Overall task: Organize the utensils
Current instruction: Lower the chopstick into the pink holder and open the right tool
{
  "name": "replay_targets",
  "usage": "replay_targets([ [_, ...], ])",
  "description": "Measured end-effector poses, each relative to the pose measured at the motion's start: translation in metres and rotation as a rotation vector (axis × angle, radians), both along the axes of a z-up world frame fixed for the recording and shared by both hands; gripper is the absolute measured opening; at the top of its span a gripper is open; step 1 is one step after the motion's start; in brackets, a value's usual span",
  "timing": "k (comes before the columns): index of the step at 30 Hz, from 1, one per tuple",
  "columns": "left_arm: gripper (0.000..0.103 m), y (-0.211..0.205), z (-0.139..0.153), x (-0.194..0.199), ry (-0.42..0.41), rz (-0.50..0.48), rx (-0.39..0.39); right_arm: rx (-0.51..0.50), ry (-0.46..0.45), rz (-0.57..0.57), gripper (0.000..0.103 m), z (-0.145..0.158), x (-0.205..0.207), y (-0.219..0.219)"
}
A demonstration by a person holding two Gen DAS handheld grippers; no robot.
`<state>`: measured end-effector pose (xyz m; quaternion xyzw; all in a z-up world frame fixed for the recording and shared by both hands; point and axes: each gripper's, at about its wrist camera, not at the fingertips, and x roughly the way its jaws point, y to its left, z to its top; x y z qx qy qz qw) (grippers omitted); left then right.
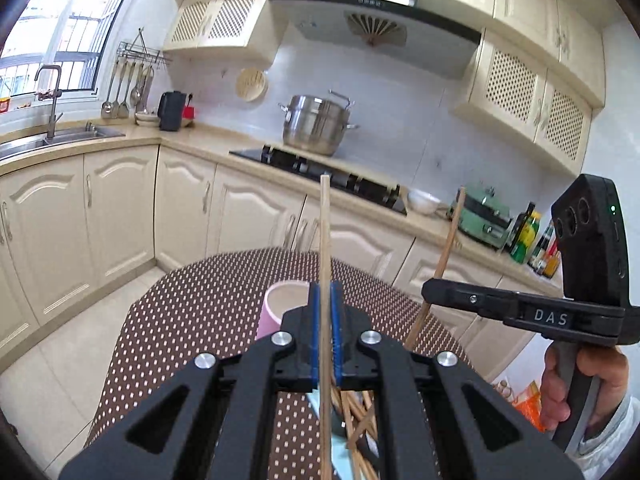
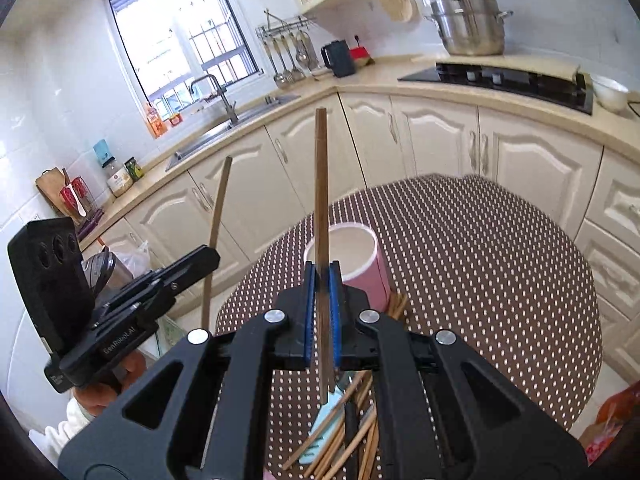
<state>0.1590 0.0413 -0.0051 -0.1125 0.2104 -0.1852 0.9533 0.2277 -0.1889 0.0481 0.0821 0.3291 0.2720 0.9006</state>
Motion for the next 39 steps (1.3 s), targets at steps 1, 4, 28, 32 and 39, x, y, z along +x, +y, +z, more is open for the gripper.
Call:
replay_targets([
  [1,0.005,0.0,0.002,0.002,-0.008,-0.001,-0.01,0.003,-0.008,0.001,0.007,0.004,0.002,0.0],
  [4,0.005,0.006,0.006,0.012,-0.033,0.0,-0.051,0.007,-0.04,0.003,0.007,0.016,0.007,0.003],
  [28,0.005,-0.003,0.032,0.091,-0.367,0.186,-0.198,-0.062,-0.19,-0.061,0.007,0.032,0.073,0.02],
  [32,0.005,-0.003,0.032,0.096,-0.409,0.228,-0.207,-0.066,-0.146,-0.067,0.007,0.006,0.079,0.014],
  [39,0.005,-0.012,0.013,0.105,-0.439,0.265,-0.163,-0.052,-0.103,-0.072,0.007,-0.021,0.08,0.012],
])
